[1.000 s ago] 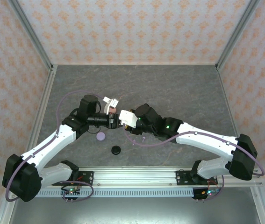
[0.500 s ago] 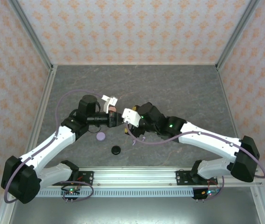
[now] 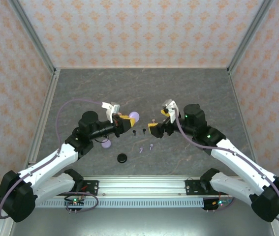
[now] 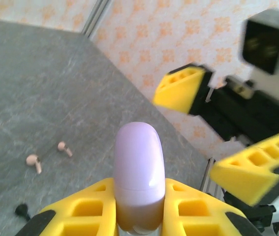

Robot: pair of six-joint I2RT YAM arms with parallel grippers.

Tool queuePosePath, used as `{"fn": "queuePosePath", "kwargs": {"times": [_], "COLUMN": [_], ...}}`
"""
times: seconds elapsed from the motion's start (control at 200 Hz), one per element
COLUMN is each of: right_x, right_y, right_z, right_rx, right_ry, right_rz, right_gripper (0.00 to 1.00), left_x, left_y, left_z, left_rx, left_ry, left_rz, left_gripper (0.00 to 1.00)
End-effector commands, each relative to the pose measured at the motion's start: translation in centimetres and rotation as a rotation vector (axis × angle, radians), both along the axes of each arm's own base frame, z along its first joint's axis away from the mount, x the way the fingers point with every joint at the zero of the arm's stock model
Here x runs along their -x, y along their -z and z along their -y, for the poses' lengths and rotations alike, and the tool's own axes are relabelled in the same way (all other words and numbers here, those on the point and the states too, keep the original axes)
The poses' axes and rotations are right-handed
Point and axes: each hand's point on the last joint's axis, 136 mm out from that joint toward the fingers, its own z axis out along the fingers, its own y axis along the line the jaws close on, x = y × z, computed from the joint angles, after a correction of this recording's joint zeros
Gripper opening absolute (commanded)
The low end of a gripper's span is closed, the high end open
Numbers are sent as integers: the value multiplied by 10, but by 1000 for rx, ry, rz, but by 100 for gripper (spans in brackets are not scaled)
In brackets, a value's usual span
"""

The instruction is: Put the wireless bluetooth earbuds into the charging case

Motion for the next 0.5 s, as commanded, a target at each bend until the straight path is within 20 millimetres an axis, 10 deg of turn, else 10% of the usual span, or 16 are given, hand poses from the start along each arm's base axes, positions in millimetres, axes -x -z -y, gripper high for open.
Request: {"fn": "queuePosePath", "kwargs": {"times": [0.0, 0.495], "right_x": [6, 11], "right_y": [-55, -68], "right_z": [-10, -32], "right_rx": [-284, -275], "right_ry": [-66, -170], "right_rz": [17, 39], "right_gripper": [98, 90], "left_x": [4, 19], "left_y": [-42, -52], "left_z": [1, 27], "left_rx": [32, -68], "left_ry": [-19, 97], "left_rz": [221, 291], "left_gripper": [1, 0]}}
